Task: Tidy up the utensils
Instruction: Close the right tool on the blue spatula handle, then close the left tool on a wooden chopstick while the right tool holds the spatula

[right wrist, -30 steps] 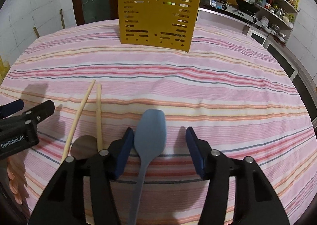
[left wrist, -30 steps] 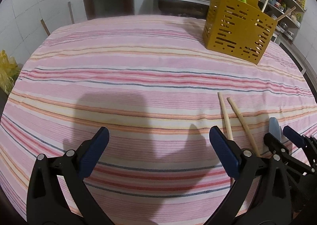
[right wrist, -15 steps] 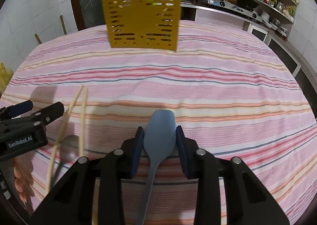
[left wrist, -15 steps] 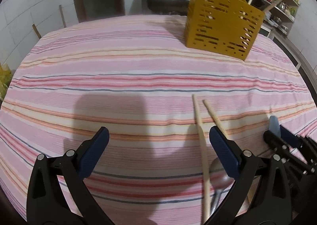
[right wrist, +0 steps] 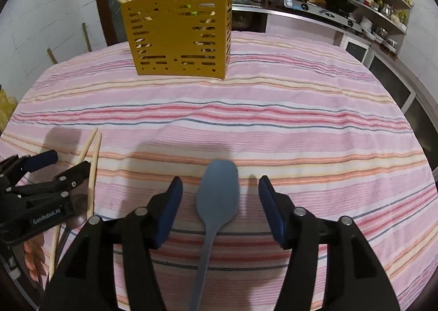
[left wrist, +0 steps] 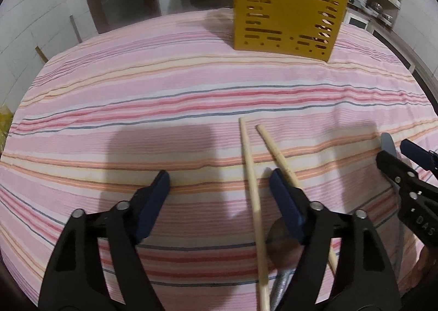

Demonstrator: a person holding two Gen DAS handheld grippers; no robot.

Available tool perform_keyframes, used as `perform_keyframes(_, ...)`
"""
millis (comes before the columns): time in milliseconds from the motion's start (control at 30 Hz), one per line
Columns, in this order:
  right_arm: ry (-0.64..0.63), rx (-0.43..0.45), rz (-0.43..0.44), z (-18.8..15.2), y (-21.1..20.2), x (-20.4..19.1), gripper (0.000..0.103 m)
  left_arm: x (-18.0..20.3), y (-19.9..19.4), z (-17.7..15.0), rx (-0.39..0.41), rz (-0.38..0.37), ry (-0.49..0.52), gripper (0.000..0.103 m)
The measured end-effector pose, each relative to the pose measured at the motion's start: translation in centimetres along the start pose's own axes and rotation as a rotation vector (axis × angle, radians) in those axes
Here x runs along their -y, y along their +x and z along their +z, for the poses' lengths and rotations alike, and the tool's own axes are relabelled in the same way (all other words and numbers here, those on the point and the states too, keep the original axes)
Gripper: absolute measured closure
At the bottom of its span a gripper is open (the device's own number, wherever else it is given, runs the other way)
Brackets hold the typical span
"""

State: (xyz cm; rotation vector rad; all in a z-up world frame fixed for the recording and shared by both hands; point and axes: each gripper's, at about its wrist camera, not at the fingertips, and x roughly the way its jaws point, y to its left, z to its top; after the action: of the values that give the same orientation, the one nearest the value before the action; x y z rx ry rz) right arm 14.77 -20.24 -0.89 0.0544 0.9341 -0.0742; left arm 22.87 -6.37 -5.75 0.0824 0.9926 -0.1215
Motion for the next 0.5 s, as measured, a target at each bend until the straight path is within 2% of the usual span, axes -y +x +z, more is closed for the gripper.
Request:
perform_keyframes(67,0.02,-0.016,-0.005,-0.01,0.34,0.03,0.046,-0.04,-0.05,0.11,-0.005,-0.016,-0.005,0.043)
perform_keyframes(167,0.036,-0.035,-0.042,-0.03,0.95,-0.03,0.049,-0.07,-0.03,0.34,-0.009,-0.028,-0.008,0.051)
perform_keyframes(400,0.072,-0.034,-0.04,0.08,1.13,0.17,0.069,-0.71,0.3,0.9,-0.025,-0.059,-0.046,0.065)
perform_keyframes(500,0.067,-0.031,-0.041,0.11,1.15,0.04,0.07,-0.69,0.25,0.95,-0.025,-0.059,-0.047,0.075)
